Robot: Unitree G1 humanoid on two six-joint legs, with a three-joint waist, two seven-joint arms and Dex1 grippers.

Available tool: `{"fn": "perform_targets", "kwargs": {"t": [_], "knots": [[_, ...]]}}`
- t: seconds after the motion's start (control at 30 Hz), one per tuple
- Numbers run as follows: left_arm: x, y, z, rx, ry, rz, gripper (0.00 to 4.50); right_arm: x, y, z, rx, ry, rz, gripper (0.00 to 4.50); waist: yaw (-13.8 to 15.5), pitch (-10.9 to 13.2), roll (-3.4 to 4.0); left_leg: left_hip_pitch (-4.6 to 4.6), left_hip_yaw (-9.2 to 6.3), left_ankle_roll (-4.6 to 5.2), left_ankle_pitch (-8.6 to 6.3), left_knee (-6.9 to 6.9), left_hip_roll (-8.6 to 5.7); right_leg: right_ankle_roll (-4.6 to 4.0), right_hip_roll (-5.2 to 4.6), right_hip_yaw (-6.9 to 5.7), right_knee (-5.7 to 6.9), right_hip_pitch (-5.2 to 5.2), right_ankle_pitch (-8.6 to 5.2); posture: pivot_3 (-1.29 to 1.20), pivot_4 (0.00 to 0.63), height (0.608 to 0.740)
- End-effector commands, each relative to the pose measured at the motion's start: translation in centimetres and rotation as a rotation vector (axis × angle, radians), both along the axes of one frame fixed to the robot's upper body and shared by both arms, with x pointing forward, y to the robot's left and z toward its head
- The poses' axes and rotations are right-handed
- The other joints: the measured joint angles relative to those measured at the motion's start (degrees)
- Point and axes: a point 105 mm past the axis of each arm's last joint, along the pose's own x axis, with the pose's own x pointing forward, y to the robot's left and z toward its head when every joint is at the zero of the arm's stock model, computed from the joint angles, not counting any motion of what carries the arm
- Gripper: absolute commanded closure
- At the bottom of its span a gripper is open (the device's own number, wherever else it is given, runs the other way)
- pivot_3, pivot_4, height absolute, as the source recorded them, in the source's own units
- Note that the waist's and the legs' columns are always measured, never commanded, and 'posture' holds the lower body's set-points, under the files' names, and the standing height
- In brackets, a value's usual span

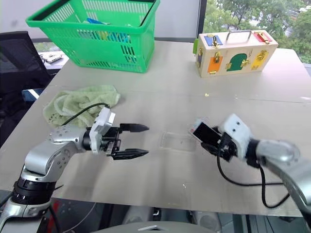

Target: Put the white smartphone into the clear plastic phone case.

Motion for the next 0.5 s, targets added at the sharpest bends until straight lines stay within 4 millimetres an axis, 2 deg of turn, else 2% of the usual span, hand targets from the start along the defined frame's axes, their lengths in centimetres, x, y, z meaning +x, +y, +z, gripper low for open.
{"fn": "perform_targets", "kwargs": {"t": [0.03,0.1,0.17,0.3,0.5], "knots": [[-0.3,0.9,0.3,0.000,-0.026,0.020,0.00,0.8,1.8,0.2,-0.084,0.011,0.157,1.60,0.3,0.0,0.02,-0.03,0.03,0.00,0.00,0.00,0.00,0.00,0.01,0.02,0.00,-0.06,0.00,0.00,0.150,0.740],[-0.5,1.3,0.0,0.010,-0.027,0.037,0.00,1.5,3.3,0.1,-0.137,0.012,0.241,1.60,0.0,0.0,0.06,-0.37,0.12,-0.01,0.00,-0.02,0.01,0.17,0.05,0.10,0.03,-0.40,0.12,0.00,0.150,0.740],[-0.9,1.5,-0.3,0.024,-0.031,0.043,0.00,2.0,4.3,-0.4,-0.183,0.019,0.294,1.60,0.0,0.0,0.04,-0.76,0.20,-0.01,0.01,0.05,0.03,-0.05,0.08,0.19,0.08,-0.79,0.29,0.00,0.150,0.740],[-1.2,1.8,-0.3,0.028,-0.035,0.067,0.00,2.5,4.9,-1.6,-0.264,0.028,0.336,1.60,0.8,0.0,0.05,-0.81,0.28,0.02,-0.02,0.09,0.02,-0.06,0.02,0.21,0.00,-0.78,0.29,0.00,0.150,0.740],[-1.6,1.8,-0.3,0.031,-0.038,0.083,0.00,1.2,5.9,-2.1,-0.265,0.071,0.374,1.60,0.8,0.0,0.05,-0.79,0.46,0.21,-0.13,0.16,-0.04,-0.03,-0.09,0.35,0.00,-0.77,0.30,0.00,0.150,0.740]]}}
